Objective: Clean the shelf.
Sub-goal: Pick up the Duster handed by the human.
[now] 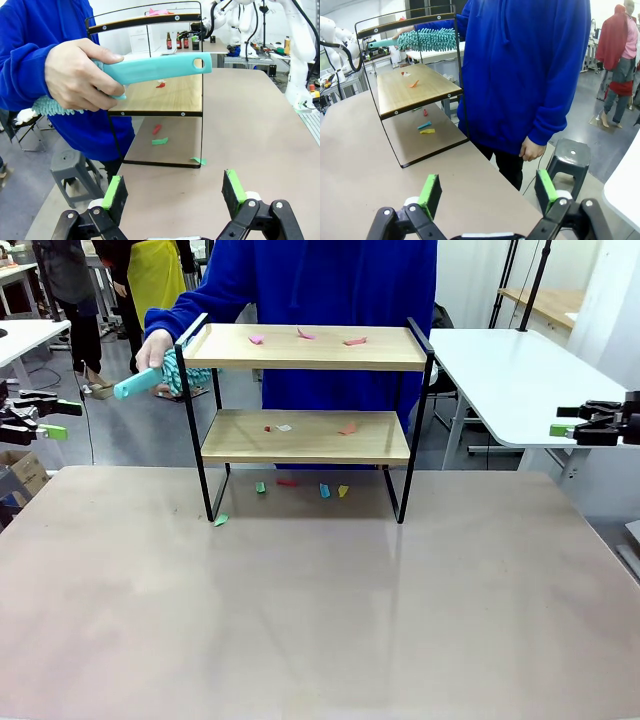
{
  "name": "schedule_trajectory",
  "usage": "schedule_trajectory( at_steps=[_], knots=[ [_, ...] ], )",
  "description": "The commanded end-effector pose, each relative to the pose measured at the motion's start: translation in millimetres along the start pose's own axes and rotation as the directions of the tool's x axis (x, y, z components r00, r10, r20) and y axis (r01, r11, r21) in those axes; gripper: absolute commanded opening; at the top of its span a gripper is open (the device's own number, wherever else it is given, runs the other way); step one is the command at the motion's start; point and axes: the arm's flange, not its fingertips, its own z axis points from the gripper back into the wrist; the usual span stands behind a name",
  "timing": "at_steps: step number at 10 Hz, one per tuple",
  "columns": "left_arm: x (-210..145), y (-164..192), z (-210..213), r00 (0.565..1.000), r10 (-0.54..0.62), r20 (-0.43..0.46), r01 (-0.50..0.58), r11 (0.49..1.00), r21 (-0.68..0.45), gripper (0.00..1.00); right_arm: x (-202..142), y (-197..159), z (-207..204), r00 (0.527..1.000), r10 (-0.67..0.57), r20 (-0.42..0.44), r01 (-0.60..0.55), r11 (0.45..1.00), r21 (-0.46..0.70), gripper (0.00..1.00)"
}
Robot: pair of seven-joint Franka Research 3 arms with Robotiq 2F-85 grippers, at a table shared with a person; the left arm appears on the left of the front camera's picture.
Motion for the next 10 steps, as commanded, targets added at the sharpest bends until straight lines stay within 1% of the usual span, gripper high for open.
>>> schedule_trajectory(
  at_steps=[1,5,6,7,8,9,10],
  knots=[
    [2,0,-1,1.000,-0.004,-0.004,0.004,1.000,-0.004,1.00,1,0,-1,1.000,0.002,0.004,-0.002,1.000,0.003,1.00],
    [0,0,0,1.000,0.000,0.000,0.000,1.000,0.000,1.00,1,0,-1,1.000,0.002,0.004,-0.002,1.000,0.003,1.00],
    [31,-3,6,0.996,0.032,-0.084,-0.028,0.998,0.052,1.00,1,0,-1,1.000,0.002,0.004,-0.002,1.000,0.003,1.00],
    [61,-7,13,0.990,0.089,-0.113,-0.082,0.994,0.065,1.00,1,0,-1,1.000,0.002,0.004,-0.002,1.000,0.003,1.00],
    [95,-7,19,0.971,0.157,-0.182,-0.142,0.985,0.095,1.00,1,0,-1,1.000,0.002,0.004,-0.002,1.000,0.003,1.00],
    [129,-14,21,0.936,0.219,-0.274,-0.188,0.973,0.133,1.00,1,0,-1,1.000,0.002,0.004,-0.002,1.000,0.003,1.00],
    [171,-27,17,0.896,0.274,-0.350,-0.234,0.960,0.152,1.00,1,0,-1,1.000,0.002,0.004,-0.002,1.000,0.003,1.00]
  ],
)
